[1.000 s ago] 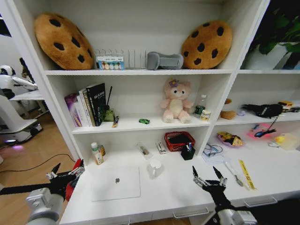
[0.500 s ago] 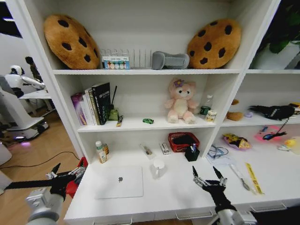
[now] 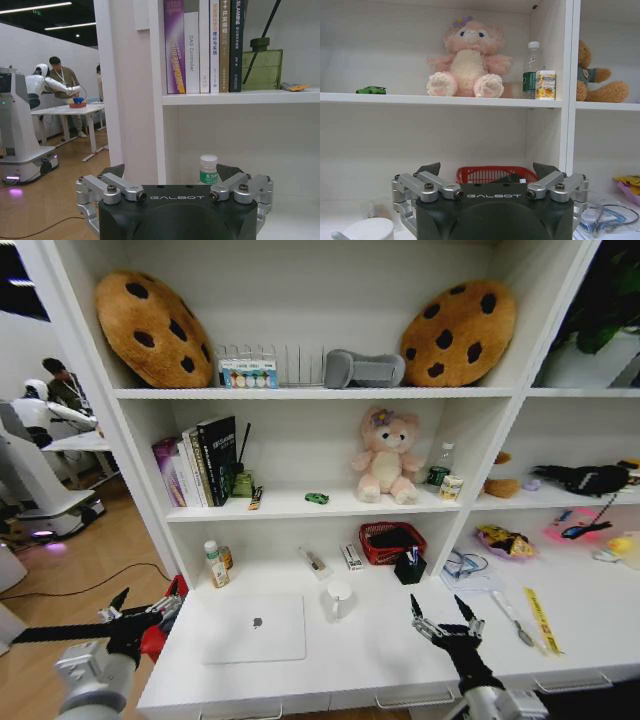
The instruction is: Organize the objects on the table.
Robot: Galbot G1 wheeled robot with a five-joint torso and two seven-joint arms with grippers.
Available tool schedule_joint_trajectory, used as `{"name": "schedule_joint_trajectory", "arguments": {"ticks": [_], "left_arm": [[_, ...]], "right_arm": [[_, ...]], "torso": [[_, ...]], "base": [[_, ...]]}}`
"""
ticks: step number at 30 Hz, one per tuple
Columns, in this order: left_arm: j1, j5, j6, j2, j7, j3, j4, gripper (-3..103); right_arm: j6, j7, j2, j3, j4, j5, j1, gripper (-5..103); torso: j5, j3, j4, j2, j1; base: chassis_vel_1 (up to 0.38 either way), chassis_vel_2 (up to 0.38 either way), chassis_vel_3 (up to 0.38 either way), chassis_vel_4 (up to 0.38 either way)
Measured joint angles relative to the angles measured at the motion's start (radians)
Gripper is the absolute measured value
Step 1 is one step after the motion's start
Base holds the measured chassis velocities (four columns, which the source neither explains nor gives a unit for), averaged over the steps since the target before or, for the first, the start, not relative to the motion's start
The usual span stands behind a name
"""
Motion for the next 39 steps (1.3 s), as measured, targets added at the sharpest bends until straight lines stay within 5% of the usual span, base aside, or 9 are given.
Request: {"name": "schedule_joint_trajectory", "arguments": {"ticks": [14,39], "left_arm": [[0.000,0.000,0.000,0.000,0.000,0.000,0.000,100],[0.000,0.000,0.000,0.000,-0.001,0.000,0.000,100]], "right_arm": [[0.000,0.000,0.000,0.000,0.000,0.000,0.000,100],[0.000,0.000,0.000,0.000,0.000,0.000,0.000,100]], "torso": [[0.0001,0.000,0.0000,0.000,0.001],[-0.0008,0.000,-0.0001,0.001,0.000]], "base": [[0.063,-0.057,-0.071,0.069],[0.338,-0.258,-0.352,0.268]]}}
